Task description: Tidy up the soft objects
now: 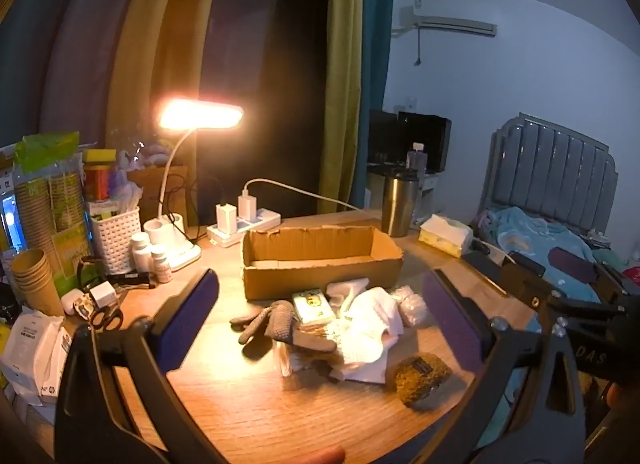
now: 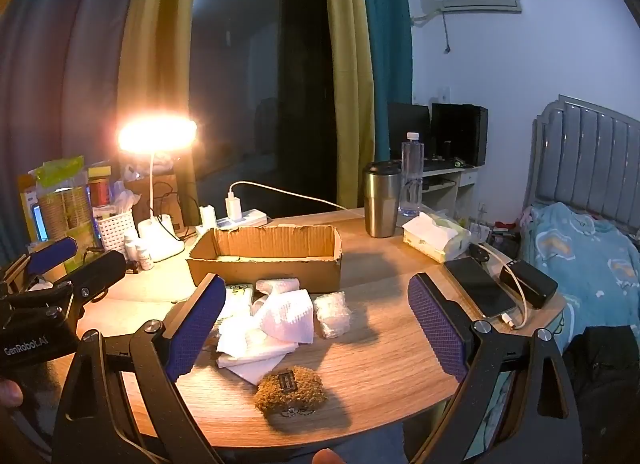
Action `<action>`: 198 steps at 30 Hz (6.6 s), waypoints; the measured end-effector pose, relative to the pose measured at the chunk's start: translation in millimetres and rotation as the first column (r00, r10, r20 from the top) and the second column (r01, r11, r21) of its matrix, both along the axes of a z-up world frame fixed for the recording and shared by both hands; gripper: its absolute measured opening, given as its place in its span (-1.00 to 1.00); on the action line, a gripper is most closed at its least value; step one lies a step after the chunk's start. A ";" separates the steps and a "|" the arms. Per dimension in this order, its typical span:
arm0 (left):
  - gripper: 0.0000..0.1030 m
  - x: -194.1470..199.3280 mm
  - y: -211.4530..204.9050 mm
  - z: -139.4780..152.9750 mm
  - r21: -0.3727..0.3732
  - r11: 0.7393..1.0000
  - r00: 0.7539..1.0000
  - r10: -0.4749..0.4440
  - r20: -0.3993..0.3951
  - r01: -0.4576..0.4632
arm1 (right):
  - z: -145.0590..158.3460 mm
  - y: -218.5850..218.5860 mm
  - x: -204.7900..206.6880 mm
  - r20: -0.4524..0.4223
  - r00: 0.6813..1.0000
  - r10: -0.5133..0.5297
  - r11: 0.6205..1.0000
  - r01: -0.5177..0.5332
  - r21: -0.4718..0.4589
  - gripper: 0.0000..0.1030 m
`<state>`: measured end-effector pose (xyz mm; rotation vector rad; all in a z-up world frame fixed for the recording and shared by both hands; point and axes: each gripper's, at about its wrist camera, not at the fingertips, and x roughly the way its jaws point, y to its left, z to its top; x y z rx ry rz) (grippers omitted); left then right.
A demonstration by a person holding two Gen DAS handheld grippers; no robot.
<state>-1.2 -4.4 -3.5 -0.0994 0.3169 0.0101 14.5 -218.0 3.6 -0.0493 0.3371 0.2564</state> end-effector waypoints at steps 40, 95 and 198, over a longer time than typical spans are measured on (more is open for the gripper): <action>0.99 -0.1 1.0 -4.0 0.002 1.000 1.000 -0.003 -0.009 0.003 | 0.6 0.6 -2.2 0.002 1.000 0.000 1.000 0.000 -0.002 0.83; 0.99 21.2 9.2 -40.6 -0.003 0.999 0.990 0.038 -0.136 -0.038 | -49.6 4.6 27.2 -0.174 0.985 0.003 0.999 -0.011 -0.046 0.84; -0.94 138.0 -31.4 -23.7 -0.057 0.985 0.956 -0.172 -0.237 0.163 | -52.9 -36.6 128.7 -0.172 0.982 0.074 0.997 -0.074 0.005 0.10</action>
